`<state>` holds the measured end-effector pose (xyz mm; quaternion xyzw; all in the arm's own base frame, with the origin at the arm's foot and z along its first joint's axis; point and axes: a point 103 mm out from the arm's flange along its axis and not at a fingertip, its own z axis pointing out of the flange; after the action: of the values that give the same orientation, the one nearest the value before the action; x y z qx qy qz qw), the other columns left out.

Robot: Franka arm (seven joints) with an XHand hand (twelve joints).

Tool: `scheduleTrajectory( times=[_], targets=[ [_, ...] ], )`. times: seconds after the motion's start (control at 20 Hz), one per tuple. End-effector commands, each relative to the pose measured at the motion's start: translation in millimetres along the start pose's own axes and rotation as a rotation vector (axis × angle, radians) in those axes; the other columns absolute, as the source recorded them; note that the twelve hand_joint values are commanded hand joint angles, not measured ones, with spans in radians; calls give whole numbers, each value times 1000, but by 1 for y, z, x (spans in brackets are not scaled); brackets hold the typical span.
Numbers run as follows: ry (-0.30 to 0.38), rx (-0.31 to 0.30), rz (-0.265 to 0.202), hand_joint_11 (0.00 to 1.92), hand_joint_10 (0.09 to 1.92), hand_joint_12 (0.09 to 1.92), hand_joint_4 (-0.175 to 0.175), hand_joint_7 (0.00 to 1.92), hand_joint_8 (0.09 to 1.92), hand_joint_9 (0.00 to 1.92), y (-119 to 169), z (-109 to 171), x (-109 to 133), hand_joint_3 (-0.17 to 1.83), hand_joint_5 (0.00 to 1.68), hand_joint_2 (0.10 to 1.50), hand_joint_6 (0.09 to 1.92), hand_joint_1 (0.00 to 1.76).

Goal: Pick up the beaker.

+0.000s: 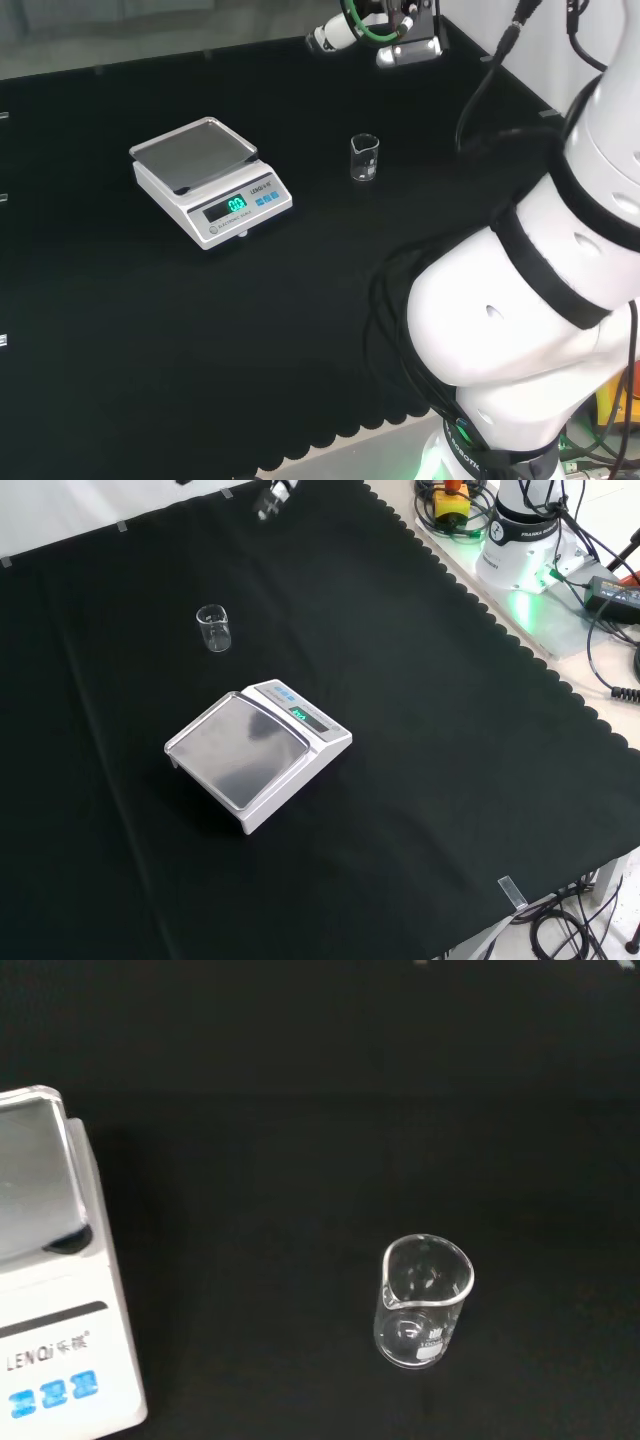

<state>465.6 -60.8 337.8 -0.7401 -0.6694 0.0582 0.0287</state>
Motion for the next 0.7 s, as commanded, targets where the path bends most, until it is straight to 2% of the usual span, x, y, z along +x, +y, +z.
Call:
scheduleTrajectory(
  times=[0.05, 0.25, 0.45, 0.55, 0.7],
  targets=[
    [28, 28, -15, 106, 857, 1524, -53, 0, 624, 0, 39, 37, -16, 307, 262, 811, 87, 476],
    [28, 62, 7, 107, 857, 1524, -55, 0, 633, 0, 59, 68, -23, 304, 272, 801, 87, 497],
    [80, 113, 64, 107, 857, 1524, -56, 0, 635, 0, 70, 100, -35, 303, 272, 797, 87, 507],
    [145, 147, 91, 108, 858, 1524, -57, 0, 635, 0, 73, 117, -41, 303, 269, 796, 87, 510],
    [155, 177, 101, 109, 858, 1523, -59, 0, 631, 0, 75, 137, -42, 303, 261, 794, 87, 511]
  ],
)
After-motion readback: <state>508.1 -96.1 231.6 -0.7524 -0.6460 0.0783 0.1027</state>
